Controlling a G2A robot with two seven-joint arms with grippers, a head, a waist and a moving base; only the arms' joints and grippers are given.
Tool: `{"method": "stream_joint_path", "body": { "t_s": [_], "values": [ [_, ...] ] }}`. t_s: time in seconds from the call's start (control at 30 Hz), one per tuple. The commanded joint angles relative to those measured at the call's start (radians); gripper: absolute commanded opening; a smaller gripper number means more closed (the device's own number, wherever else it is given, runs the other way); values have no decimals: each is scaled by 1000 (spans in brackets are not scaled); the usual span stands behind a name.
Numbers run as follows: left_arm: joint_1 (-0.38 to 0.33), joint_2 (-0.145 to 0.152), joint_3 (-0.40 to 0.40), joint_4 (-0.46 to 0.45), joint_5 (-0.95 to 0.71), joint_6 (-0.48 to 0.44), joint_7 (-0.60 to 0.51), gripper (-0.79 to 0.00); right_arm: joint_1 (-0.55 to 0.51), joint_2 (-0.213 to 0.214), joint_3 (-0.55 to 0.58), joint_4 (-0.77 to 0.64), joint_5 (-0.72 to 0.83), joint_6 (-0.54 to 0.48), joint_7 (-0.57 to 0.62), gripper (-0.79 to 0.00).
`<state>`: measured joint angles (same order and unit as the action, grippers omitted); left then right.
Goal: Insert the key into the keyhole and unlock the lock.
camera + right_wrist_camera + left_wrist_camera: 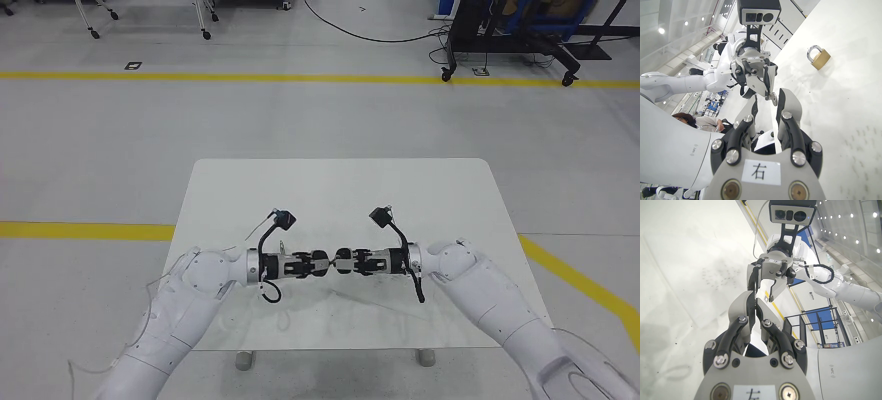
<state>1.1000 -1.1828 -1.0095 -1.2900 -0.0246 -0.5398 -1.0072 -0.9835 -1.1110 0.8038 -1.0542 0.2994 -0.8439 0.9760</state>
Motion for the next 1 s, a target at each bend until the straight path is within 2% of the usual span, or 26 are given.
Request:
{"method": "stream_joint_path", "body": {
  "t_s": [0.0,0.03,0.5,0.53,0.57,0.6,0.63,0.7,0.97],
  "values": [
    [-1,1,2,1,-1,-2,-2,-785,2,0,-3,2,3,0,0,-754],
    [-1,1,4,1,-1,-3,-3,-785,4,1,-5,3,2,2,2,-785],
    [-2,9,-1,3,-1,11,35,-782,2,1,-17,11,-21,-9,-9,-785],
    [-2,10,-1,3,0,14,35,-610,1,1,-17,14,-19,-11,-11,-785],
    [-2,10,0,2,1,16,34,-493,1,0,-15,18,-20,-14,-15,-785],
    [-2,11,0,1,1,16,34,-413,1,0,-15,21,-21,-16,-19,-785],
    [-2,11,1,0,1,16,33,-403,1,0,-14,23,-21,-18,-21,-785],
    [-2,12,1,0,-1,17,35,0,1,0,-11,27,-21,-24,-27,-785],
    [8,17,-24,-7,-38,-33,82,0,-8,5,34,50,-38,-87,-116,-785]
  ]
}}
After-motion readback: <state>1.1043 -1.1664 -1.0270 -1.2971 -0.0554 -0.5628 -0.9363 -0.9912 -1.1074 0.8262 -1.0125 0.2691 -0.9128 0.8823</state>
